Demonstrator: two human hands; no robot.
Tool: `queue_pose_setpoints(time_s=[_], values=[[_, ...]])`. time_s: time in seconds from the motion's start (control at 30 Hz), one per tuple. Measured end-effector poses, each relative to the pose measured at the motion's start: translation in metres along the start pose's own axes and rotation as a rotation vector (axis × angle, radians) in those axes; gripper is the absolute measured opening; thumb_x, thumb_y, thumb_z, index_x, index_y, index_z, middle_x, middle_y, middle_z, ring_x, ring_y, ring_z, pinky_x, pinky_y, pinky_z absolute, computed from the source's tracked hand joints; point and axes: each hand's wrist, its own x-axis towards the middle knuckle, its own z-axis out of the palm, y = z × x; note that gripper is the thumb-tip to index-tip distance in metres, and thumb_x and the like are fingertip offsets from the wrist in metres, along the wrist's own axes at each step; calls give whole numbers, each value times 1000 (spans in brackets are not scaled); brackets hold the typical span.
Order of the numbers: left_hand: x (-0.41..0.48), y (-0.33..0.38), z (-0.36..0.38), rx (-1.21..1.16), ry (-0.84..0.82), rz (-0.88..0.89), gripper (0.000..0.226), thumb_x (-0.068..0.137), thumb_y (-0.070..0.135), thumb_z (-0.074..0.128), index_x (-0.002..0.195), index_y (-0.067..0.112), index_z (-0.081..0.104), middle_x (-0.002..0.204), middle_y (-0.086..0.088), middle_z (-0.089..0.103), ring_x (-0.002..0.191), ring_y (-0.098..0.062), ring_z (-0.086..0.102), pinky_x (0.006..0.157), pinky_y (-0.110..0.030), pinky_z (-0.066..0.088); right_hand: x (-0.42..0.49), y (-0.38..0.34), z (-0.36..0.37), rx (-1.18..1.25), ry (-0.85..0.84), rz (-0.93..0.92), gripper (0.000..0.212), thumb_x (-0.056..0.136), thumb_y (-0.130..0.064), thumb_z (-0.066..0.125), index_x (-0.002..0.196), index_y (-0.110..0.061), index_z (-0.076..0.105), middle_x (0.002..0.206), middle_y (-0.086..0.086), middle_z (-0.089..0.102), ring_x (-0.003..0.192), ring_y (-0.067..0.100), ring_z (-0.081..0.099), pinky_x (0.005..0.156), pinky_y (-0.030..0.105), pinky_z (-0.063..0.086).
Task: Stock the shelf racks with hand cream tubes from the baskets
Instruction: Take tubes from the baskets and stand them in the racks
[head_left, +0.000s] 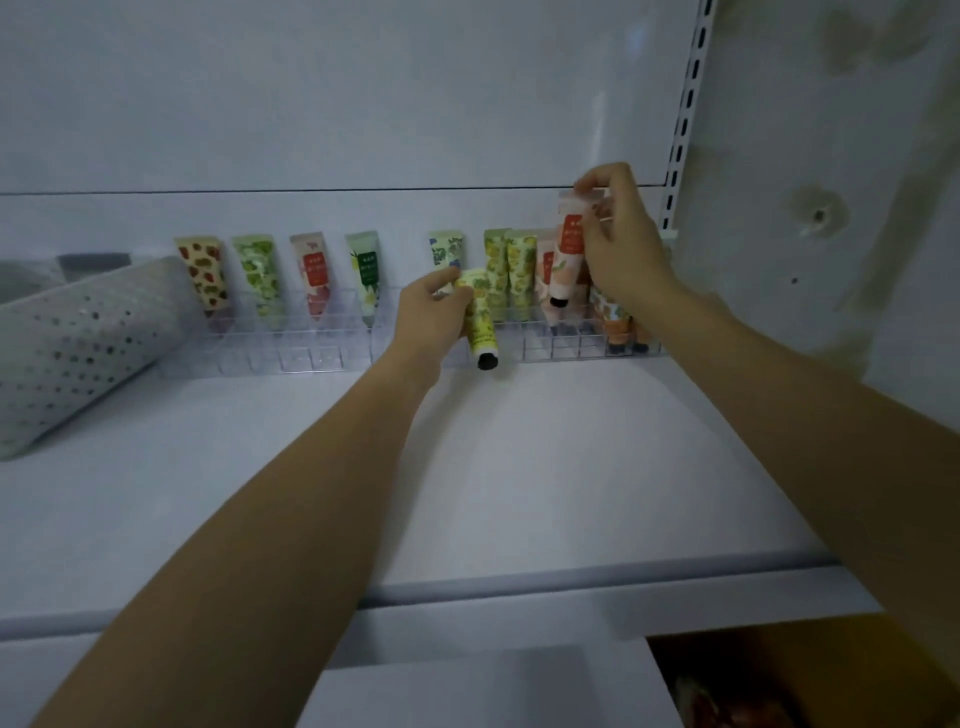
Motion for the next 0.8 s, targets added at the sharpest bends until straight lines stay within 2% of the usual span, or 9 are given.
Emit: queue_pose_setpoints(time_s=[0.07,0.17,0.27,0.37,0.43,0.57,0.7,0.8], values=[[1,2,-2,-8,-4,5,38,94,5,48,132,6,48,84,-4,56,61,-8,51,54,-12,49,4,5,7,-76,-54,2,26,98,-2,30,119,-14,41,93,-6,49,63,11,48,51,14,40],[1,3,-2,3,-7,10,38,94,5,48,132,6,48,95,-9,54,62,-7,51,58,-14,50,6,13,11,-126,-78,30,27,99,-3,28,121,-12,40,74,-14,38,55,6,41,40,8,32],[2,4,1,11,-11,11,40,94,6,49,134,7,47,95,-9,53,61,-7,51,60,-16,50,9,14,10,-152,-93,7,27,98,-2,29,121,-11,40,72,-14,36,55,5,39,41,9,33],[3,5,2,7,-20,8,41,93,6,50,134,6,47,81,-3,54,58,-7,50,54,-12,51,10,16,10,-137,-89,8,27,98,-1,29,122,-10,39,73,-15,37,57,5,41,42,9,34],[3,5,1,10,-20,11,40,93,5,51,133,6,48,75,-1,54,56,-6,50,51,-10,50,10,17,10,-124,-90,5,26,99,-2,29,122,-9,39,75,-15,38,56,4,42,42,8,34],[2,6,2,21,-26,15,40,93,5,51,133,6,48,76,-1,55,57,-7,50,52,-9,50,10,17,10,-93,-92,-1,26,99,-1,28,122,-8,38,83,-10,43,55,3,43,40,7,33],[2,7,4,43,-44,17,41,92,4,52,133,6,48,88,-7,56,60,-8,51,53,-10,50,7,23,12,-88,-68,-24,30,95,4,32,123,-7,39,106,3,47,75,16,50,42,3,35],[1,4,7,64,-70,22,39,92,5,51,131,5,48,80,-2,55,63,-8,52,52,-10,50,4,28,18,-138,-96,-59,35,93,7,35,124,-7,41,115,7,45,89,21,50,47,4,39]])
